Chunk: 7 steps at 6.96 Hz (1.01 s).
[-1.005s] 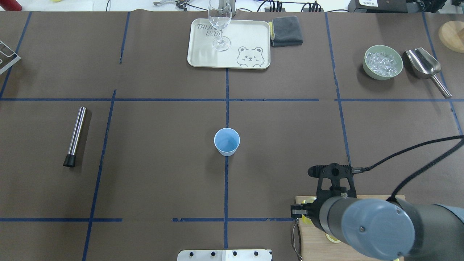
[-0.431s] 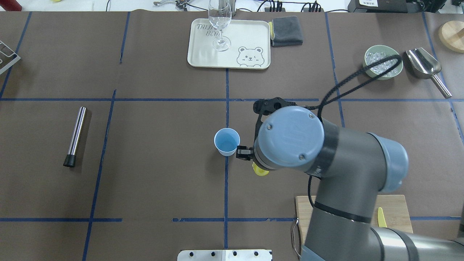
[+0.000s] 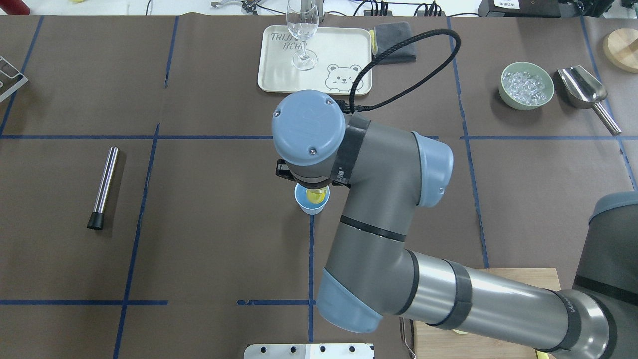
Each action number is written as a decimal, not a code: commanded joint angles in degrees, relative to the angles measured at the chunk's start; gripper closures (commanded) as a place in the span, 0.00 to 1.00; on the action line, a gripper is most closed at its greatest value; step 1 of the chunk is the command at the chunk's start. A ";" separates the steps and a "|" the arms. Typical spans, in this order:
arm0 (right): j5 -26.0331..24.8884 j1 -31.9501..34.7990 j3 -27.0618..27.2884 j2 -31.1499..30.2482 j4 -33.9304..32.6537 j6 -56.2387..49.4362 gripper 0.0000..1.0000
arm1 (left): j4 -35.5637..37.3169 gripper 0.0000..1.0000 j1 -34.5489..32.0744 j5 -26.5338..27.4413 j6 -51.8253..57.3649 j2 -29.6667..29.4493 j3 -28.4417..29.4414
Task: Squeeze lemon into cup
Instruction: 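Lower the lemon slice into the blue cup and open the right gripper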
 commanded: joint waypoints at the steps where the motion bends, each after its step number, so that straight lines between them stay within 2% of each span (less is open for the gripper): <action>1: 0.09 0.02 -4.69 0.83 2.72 -0.14 0.92 | 0.00 0.00 0.02 0.00 -0.03 0.02 0.07; 2: 0.09 -0.06 -5.12 0.75 2.72 -0.14 0.88 | 0.00 0.00 0.02 0.00 -0.03 0.02 0.07; 3: 0.17 -0.50 -5.13 0.40 2.72 -0.23 0.64 | 0.00 0.00 0.02 0.00 -0.03 0.02 0.07; 4: 0.09 -0.94 -5.04 0.31 2.72 -0.40 0.01 | 0.00 0.00 0.02 0.00 0.06 0.02 0.15; 7: 0.35 -1.03 -4.52 0.31 2.72 -0.49 0.00 | 0.09 0.00 0.02 0.00 -0.03 0.02 0.15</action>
